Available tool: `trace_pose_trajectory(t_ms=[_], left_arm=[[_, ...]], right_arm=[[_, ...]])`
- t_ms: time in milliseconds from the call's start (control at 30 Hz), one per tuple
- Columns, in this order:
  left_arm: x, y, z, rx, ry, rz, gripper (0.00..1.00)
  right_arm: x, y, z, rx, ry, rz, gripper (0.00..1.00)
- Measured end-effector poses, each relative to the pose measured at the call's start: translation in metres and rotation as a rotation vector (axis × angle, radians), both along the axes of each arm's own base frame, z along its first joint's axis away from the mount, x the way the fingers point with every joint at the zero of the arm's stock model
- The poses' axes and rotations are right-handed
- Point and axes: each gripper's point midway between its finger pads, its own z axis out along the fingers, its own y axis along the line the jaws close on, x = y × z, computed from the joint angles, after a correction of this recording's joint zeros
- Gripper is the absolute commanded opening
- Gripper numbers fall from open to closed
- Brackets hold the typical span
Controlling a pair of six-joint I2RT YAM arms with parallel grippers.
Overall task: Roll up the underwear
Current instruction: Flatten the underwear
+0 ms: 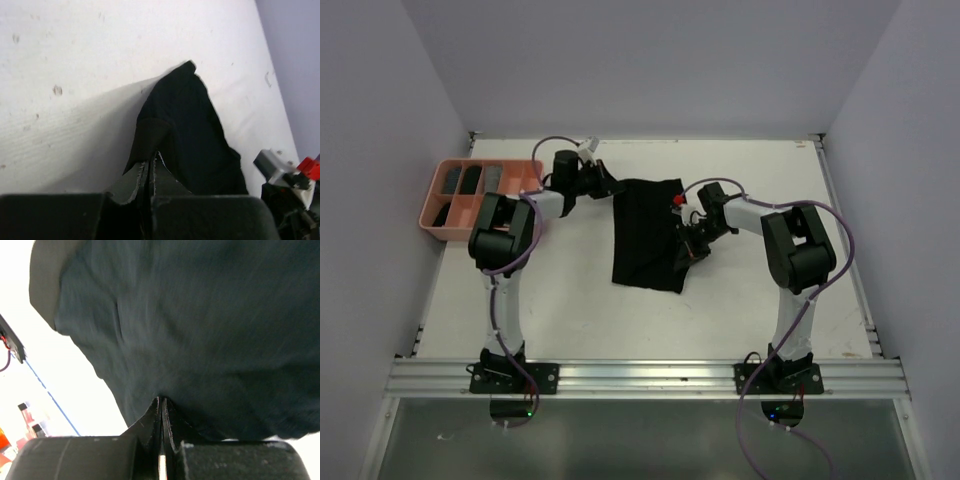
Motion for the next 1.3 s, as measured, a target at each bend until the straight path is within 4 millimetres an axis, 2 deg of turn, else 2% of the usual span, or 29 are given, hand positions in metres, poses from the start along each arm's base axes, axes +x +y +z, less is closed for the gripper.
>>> trace_pose_trajectory(t_ms=[133,267,300,333,367,400,467,567,600,767,900,967,1067,1133,1167,1233,1300], left_arm=[[0.019,0.006,0.025,-0.045,-0.057,0.03,0.0],[0.035,0.014,0.036,-0.066,-0.081,0.057,0.0],[0.038,0.015,0.035,-0.066,-0.082,0.061,0.04],[0.041,0.016,0.032,-0.065,-0.081,0.063,0.08],[0.043,0.017,0.028,-0.063,-0.076,0.065,0.14],[0.044,0.017,0.021,-0.059,-0.067,0.066,0.22],[0.047,0.017,0.004,-0.048,-0.042,0.069,0.38],[0.045,0.019,-0.022,-0.028,0.011,0.079,0.54],[0.044,0.019,-0.026,-0.031,0.021,0.078,0.55],[0.04,0.02,-0.008,-0.015,-0.004,0.048,0.58],[0.016,0.022,0.028,0.04,-0.053,-0.041,0.6],[0.0,0.025,0.062,0.105,-0.135,-0.122,0.6],[-0.037,0.033,0.117,0.23,-0.319,-0.273,0.55],[-0.069,0.039,0.142,0.331,-0.46,-0.379,0.53],[-0.087,0.041,0.145,0.383,-0.514,-0.432,0.53],[-0.125,0.038,0.137,0.478,-0.607,-0.538,0.53],[-0.171,0.025,0.107,0.538,-0.623,-0.676,0.53]], right_arm=[[-0.002,-0.001,0.0,-0.003,0.004,0.008,0.0],[-0.003,-0.002,0.0,-0.003,0.003,0.017,0.0],[-0.004,-0.002,0.0,-0.004,0.002,0.02,0.02],[-0.004,-0.002,0.0,-0.004,0.002,0.022,0.08],[-0.005,-0.002,0.0,-0.004,0.003,0.026,0.2],[-0.005,-0.003,0.001,-0.004,0.005,0.03,0.27],[-0.008,-0.003,0.005,0.003,0.014,0.047,0.33],[-0.009,-0.005,0.011,-0.004,0.012,0.078,0.32],[-0.01,-0.005,0.014,-0.005,0.012,0.084,0.3],[-0.007,-0.005,0.047,0.011,-0.054,0.114,0.21],[-0.005,-0.005,0.073,0.035,-0.136,0.13,0.21],[-0.006,-0.005,0.079,0.045,-0.154,0.141,0.22],[-0.01,-0.006,0.08,0.045,-0.157,0.156,0.22],[-0.012,-0.007,0.078,0.041,-0.152,0.159,0.22],[-0.012,-0.007,0.077,0.04,-0.153,0.158,0.21],[-0.005,-0.004,0.078,0.043,-0.169,0.15,0.19],[0.013,0.002,0.082,0.047,-0.198,0.132,0.18]])
